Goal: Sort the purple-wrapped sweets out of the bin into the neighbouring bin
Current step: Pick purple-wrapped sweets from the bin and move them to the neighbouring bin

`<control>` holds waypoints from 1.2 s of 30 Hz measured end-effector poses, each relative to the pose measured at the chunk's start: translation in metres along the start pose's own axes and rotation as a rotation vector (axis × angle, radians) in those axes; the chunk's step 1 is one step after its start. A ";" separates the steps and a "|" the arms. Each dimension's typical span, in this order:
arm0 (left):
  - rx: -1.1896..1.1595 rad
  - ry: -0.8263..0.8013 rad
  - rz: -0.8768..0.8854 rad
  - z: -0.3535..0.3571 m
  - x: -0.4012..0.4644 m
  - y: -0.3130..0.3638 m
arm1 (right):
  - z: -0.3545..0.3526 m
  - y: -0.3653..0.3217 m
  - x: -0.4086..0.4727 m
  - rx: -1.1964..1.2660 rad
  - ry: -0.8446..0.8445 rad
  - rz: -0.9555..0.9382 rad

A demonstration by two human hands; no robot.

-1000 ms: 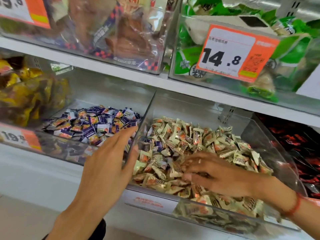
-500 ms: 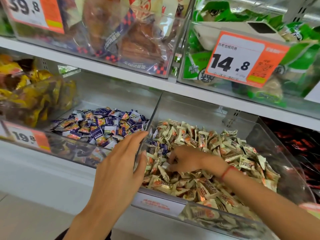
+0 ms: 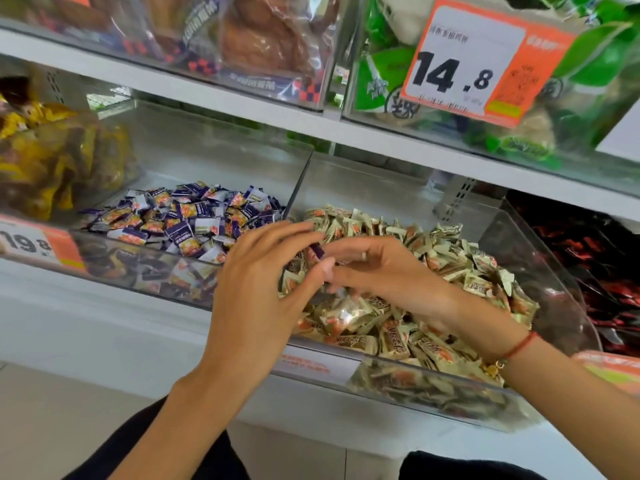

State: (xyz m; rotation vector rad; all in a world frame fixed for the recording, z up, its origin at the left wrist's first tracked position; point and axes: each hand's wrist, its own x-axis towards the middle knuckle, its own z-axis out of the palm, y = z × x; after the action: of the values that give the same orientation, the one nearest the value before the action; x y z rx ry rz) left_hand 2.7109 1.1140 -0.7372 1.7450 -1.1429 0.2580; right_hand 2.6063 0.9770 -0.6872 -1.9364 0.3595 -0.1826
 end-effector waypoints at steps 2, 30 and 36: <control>-0.139 0.068 -0.072 -0.002 -0.001 0.002 | -0.003 0.000 0.002 0.090 0.009 0.000; -0.222 0.178 -0.202 -0.013 0.001 -0.006 | -0.026 0.017 0.027 -0.132 0.192 -0.096; -0.406 0.065 -0.236 -0.010 0.013 -0.002 | 0.014 -0.022 0.015 -0.197 0.208 -0.393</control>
State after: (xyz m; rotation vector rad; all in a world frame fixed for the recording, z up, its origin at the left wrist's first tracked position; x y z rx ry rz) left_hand 2.7225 1.1151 -0.7258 1.4790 -0.8611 -0.0593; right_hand 2.6278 0.9924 -0.6728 -2.1756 0.1312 -0.6285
